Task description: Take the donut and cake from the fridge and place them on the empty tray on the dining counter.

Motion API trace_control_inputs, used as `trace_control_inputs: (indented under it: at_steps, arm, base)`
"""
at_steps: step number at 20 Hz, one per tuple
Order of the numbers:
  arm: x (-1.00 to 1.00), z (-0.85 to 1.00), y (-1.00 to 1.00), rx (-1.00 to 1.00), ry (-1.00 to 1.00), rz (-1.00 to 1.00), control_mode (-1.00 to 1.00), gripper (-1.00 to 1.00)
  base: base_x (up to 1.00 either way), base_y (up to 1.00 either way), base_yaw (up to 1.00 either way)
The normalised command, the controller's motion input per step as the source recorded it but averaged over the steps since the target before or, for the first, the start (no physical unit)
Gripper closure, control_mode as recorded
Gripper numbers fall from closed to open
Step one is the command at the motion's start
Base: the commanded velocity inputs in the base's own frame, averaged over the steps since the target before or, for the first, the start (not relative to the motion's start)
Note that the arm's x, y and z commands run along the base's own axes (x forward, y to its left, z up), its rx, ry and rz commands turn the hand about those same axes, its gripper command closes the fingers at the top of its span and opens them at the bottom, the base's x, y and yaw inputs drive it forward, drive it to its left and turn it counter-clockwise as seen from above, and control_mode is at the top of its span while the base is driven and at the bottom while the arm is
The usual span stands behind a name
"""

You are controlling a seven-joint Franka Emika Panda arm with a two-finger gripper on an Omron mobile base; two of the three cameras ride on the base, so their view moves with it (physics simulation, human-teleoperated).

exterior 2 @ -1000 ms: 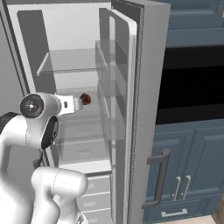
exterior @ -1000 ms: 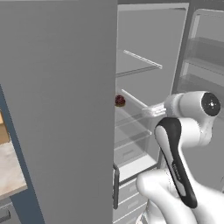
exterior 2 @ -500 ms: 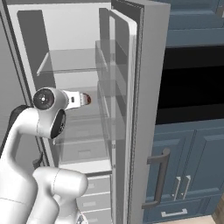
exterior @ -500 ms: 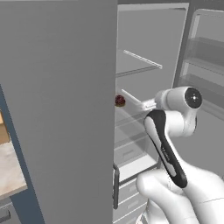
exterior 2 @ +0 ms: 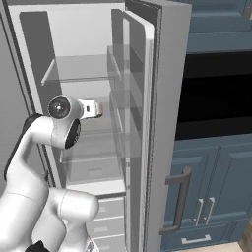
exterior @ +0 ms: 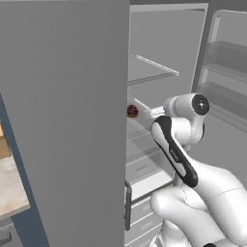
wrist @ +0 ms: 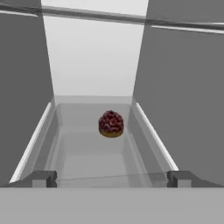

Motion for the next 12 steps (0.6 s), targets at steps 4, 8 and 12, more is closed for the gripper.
trace_control_inputs:
  at_steps: [4,8,12]
  arm:
    - [0.44,-0.10,0.02,0.00,0.02,0.00,-1.00,-1.00]
    - [0.51,-0.20,0.03,0.00,0.03,0.00,-1.00,-1.00]
    - [0.44,-0.24,0.14,0.00,0.00,0.00,-1.00,-1.00]
  base:
    - [0.00,0.00,0.00]
    - [0.00,0.00,0.00]
    - [0.00,0.00,0.00]
